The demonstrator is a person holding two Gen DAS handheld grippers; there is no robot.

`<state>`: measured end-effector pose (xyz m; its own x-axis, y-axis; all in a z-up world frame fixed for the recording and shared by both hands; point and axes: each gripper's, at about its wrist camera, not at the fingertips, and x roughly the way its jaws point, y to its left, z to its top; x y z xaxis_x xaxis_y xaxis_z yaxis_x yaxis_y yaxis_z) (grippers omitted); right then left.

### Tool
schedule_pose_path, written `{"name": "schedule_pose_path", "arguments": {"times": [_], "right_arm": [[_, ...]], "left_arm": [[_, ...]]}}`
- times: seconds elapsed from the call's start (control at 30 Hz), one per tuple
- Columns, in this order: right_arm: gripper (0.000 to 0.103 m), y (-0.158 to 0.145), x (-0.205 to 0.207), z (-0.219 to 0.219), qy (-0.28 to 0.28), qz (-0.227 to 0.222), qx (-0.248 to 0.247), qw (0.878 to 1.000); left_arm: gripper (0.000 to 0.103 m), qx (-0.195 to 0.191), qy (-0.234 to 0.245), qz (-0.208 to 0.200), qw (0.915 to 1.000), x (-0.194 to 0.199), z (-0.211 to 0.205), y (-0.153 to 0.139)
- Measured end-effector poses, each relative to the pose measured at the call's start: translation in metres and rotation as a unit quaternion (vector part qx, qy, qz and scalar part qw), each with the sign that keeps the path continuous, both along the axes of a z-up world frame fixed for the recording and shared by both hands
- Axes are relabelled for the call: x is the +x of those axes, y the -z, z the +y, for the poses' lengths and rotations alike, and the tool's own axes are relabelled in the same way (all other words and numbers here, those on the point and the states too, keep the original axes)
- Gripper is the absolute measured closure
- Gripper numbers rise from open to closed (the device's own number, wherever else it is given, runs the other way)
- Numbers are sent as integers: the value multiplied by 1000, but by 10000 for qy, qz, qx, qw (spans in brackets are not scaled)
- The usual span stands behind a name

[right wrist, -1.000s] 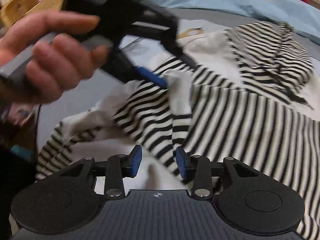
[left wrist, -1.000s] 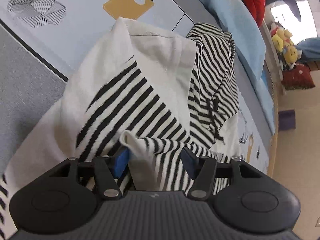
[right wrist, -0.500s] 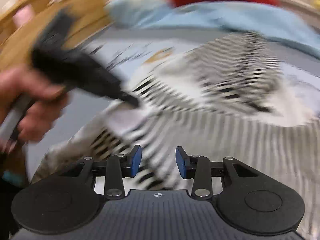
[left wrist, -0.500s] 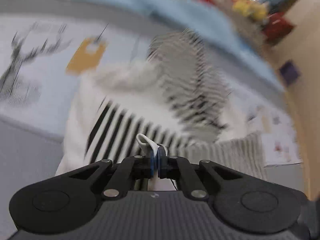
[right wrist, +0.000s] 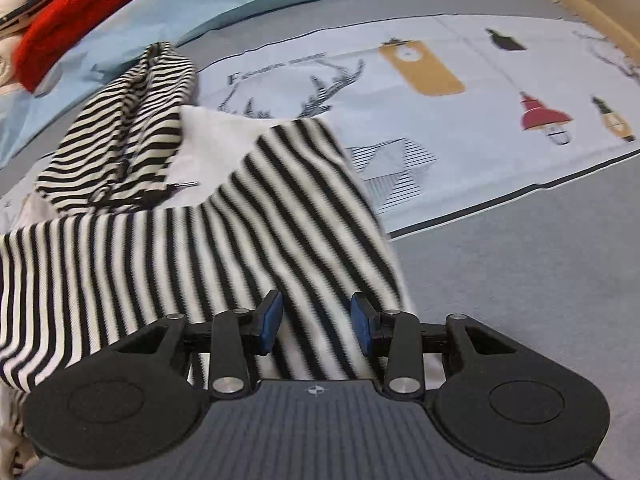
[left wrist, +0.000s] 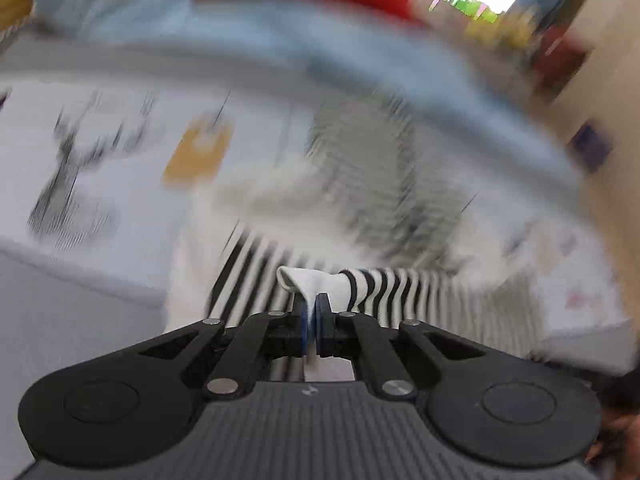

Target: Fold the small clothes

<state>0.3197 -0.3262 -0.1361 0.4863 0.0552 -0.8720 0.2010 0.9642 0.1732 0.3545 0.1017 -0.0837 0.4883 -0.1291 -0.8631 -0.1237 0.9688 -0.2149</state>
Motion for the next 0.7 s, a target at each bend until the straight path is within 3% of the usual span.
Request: {"name": "schedule_pose_path", "arguments": {"times": [0.03,0.07,0.13,0.23,0.37,0.47,0.5,0.7], "right_arm": [[63,1,0,-1,17,61,-59,10000],[63,3,0,-1,25,144,-113,9998],[63,5,3,-1,-3,237,-194,9995],[63,2,4,1,40,225,-315,9992],[63,-8,3,7,-214,107,-191,9995],[63,2,4,17,-576,443,-86,9973],[63,3,4,17,-588,467,-104,9971],[62,-7,5,20,-625,289,70,9976]], "left_arm": [[98,79,-74,310,9995,2,2,11],[99,149,-189,367,9990,3,4,14],[98,242,-236,109,9994,1,5,4],[95,30,-35,-161,9999,-2,0,-5],[87,-395,377,403,9977,3,-14,18],[71,-145,525,887,9946,5,-21,43],[71,-4,533,998,9936,5,-22,51],[68,-124,525,683,9962,4,-23,37]]}}
